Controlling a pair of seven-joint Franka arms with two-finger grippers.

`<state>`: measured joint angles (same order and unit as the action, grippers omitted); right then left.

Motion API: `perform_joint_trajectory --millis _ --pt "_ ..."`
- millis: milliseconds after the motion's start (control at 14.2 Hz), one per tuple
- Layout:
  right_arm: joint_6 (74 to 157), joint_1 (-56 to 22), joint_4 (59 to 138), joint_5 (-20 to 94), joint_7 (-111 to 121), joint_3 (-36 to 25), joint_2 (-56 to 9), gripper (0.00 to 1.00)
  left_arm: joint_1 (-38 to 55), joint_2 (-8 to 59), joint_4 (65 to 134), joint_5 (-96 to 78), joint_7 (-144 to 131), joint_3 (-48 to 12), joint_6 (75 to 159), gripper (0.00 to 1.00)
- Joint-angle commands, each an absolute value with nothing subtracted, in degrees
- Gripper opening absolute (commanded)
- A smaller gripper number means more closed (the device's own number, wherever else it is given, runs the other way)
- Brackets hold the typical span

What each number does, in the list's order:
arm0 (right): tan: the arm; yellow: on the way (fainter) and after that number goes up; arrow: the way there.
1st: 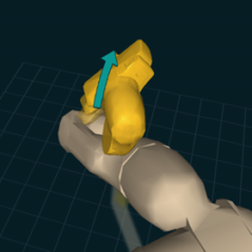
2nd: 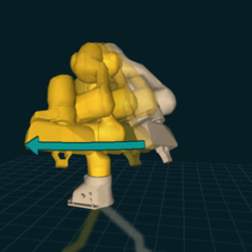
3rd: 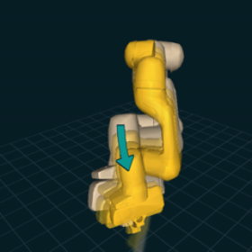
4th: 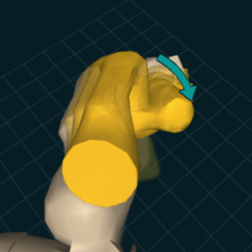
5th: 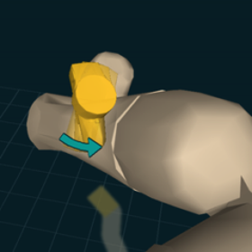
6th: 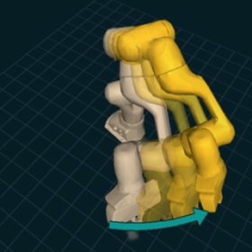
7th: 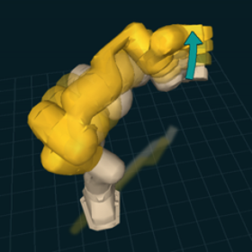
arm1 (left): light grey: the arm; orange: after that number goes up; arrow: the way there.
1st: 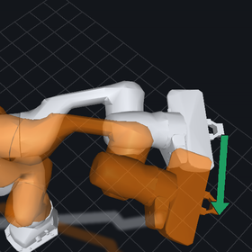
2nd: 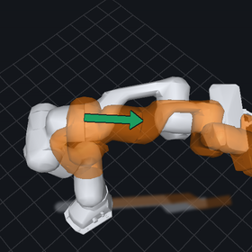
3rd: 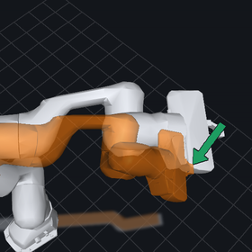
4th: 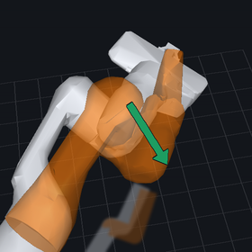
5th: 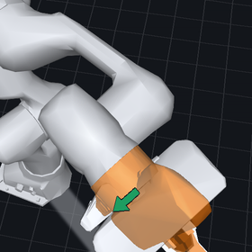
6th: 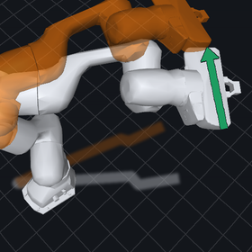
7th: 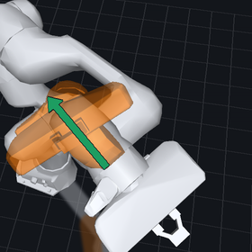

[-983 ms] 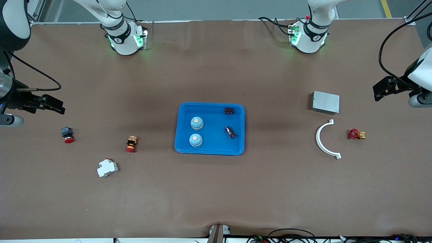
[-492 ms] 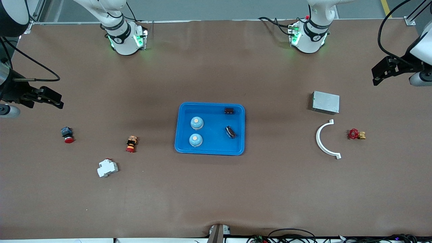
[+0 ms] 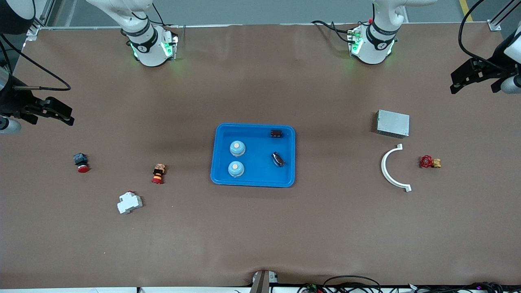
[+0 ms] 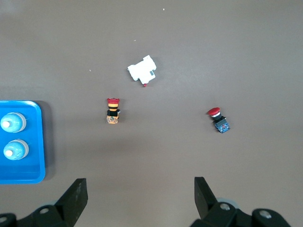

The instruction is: Place electrolytic capacitor and blue bell in tray

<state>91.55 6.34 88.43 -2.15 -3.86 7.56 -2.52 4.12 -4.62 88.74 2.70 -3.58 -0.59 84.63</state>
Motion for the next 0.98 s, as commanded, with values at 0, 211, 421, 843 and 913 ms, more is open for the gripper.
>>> perform_joint_trajectory --millis 0,211,421,843,913 --pt "91.85 2.38 90.35 -0.97 -4.13 3.26 -0.7 1.0 4.75 -6.24 90.44 2.02 -3.16 -1.4 84.99 1.0" --pt "91.84 -1.48 90.44 -0.88 -4.04 -1.22 -0.7 1.0 4.49 -5.98 90.18 1.67 -2.9 -1.93 84.38 1.0" --pt "91.93 -1.5 90.44 -0.88 -4.13 -1.32 -0.79 1.0 4.22 -5.01 88.77 1.67 -2.9 -1.76 84.2 1.0" --pt "92.02 -0.97 90.7 -0.88 -3.87 -1.32 -0.7 1.0 4.4 -3.6 86.66 2.64 -3.43 -1.84 82.27 1.0" --pt "92.02 -0.27 90.7 -0.88 -3.43 -1.23 -0.62 1.0 4.31 -3.6 86.66 2.64 -3.34 -1.85 81.83 1.0"
